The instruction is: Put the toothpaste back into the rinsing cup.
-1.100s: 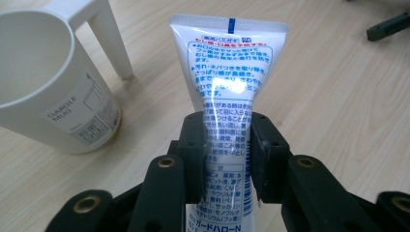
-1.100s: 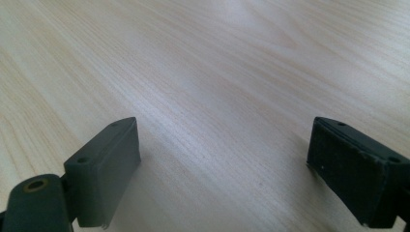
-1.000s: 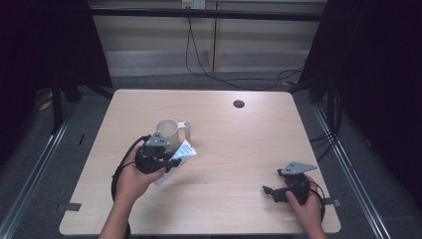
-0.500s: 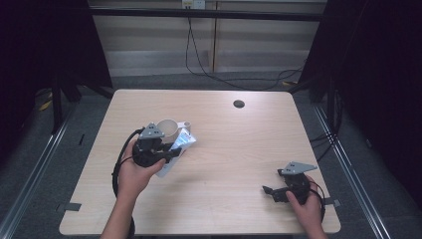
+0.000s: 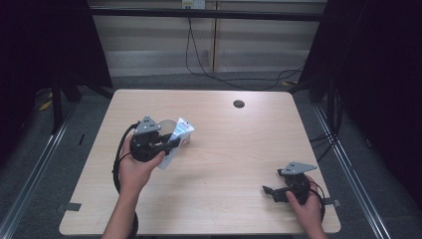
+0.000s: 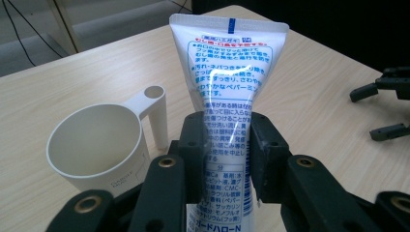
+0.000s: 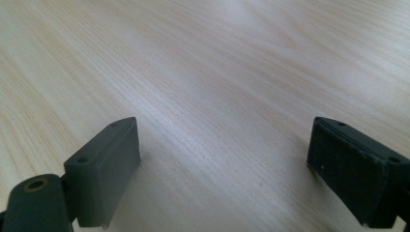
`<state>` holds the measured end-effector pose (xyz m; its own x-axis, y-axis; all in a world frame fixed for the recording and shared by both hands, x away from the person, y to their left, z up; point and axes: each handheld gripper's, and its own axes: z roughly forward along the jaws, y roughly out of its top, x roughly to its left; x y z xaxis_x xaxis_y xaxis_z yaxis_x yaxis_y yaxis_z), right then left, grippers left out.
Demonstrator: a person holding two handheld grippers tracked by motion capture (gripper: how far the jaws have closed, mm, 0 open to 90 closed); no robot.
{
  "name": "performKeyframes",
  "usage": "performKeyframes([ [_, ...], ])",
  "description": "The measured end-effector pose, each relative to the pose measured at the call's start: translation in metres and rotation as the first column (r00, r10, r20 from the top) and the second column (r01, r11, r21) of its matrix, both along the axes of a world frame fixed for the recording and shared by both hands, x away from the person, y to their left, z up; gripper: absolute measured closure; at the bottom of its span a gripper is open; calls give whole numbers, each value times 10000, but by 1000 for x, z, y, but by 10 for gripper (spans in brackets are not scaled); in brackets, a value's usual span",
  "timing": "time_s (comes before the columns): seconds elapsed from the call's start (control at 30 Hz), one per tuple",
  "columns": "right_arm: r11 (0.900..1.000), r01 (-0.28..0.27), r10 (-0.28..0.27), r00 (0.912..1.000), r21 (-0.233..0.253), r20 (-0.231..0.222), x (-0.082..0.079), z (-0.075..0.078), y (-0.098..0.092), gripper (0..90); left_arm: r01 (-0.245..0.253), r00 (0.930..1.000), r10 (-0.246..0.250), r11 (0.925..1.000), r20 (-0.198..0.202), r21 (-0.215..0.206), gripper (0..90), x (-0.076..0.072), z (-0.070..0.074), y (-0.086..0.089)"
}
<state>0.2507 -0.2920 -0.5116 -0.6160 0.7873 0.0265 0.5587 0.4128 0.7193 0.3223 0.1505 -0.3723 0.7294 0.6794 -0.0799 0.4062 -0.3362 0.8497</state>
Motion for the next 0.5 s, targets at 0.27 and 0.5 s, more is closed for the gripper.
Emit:
performKeyframes([
  [0.27,10000,17,-17,10000,2,-24,0,0,0,110,-223,9996,228,9993,162,-314,707,3,5,0],
  [0.5,10000,5,-5,10000,1,-5,0,0,0,110,-307,9990,319,9987,305,-400,706,5,10,-1],
])
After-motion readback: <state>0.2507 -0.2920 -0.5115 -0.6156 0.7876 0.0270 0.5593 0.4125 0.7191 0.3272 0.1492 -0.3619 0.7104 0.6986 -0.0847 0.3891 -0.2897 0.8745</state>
